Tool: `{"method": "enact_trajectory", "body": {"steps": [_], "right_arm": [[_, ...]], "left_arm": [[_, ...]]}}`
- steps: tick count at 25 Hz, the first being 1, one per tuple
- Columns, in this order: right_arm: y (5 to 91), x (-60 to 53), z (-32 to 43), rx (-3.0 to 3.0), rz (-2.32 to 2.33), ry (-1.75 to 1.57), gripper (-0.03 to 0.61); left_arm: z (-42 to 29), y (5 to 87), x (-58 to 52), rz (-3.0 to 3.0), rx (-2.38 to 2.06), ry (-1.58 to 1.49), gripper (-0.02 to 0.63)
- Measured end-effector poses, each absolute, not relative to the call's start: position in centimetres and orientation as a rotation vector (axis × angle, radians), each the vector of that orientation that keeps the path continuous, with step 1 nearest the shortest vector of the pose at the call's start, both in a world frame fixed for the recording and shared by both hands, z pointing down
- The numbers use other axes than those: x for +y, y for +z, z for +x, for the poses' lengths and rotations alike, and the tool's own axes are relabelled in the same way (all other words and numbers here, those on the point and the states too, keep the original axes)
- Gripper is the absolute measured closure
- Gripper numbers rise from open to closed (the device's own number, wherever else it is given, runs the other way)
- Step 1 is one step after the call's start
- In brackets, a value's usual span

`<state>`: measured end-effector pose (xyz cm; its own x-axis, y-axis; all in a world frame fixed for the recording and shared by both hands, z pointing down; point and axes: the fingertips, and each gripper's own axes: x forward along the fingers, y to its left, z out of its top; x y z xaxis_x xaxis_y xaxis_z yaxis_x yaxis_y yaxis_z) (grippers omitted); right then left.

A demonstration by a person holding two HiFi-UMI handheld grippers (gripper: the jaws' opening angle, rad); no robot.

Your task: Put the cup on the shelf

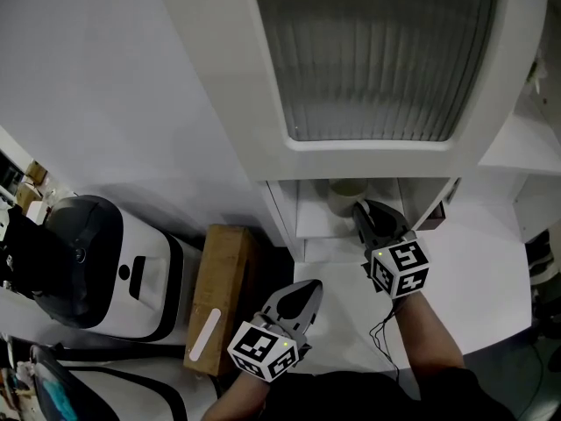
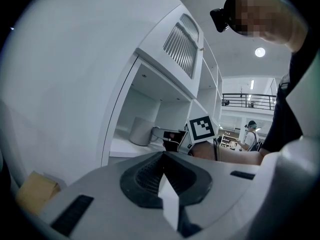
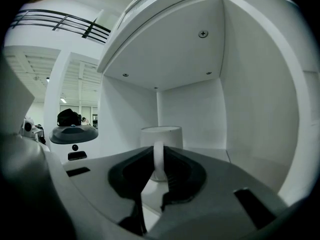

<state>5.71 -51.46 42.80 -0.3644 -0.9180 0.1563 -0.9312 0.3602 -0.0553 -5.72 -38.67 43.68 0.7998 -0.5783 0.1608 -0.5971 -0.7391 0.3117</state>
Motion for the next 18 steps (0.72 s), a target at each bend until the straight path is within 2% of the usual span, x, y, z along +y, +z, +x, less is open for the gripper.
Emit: {"method": "enact_trajectory", "body": {"steps": [4, 7, 14, 18], "right_arm": [[43.3, -51.0, 5.6, -2.498, 1.690, 0.227, 0.541], [43.8, -50.3, 5.9, -2.491, 1.688, 0.241, 0.508], [42.6, -47.3, 6.8, -2.526, 1.688, 0.240, 0.508], [41.5, -44.6, 6.9, -2.590, 1.637, 0.228, 0.551]], "left_arm": [[-5.9, 43.2, -38.1, 2.640, -0.915, 0.068, 0.609], [-5.8, 43.1, -37.6, 2.638, -0.929, 0.061, 0.609], [-5.0, 42.4, -35.5, 2.641, -0.955, 0.052, 0.609], [-4.3, 41.8, -33.7, 2.643, -0.987, 0.042, 0.609]]}}
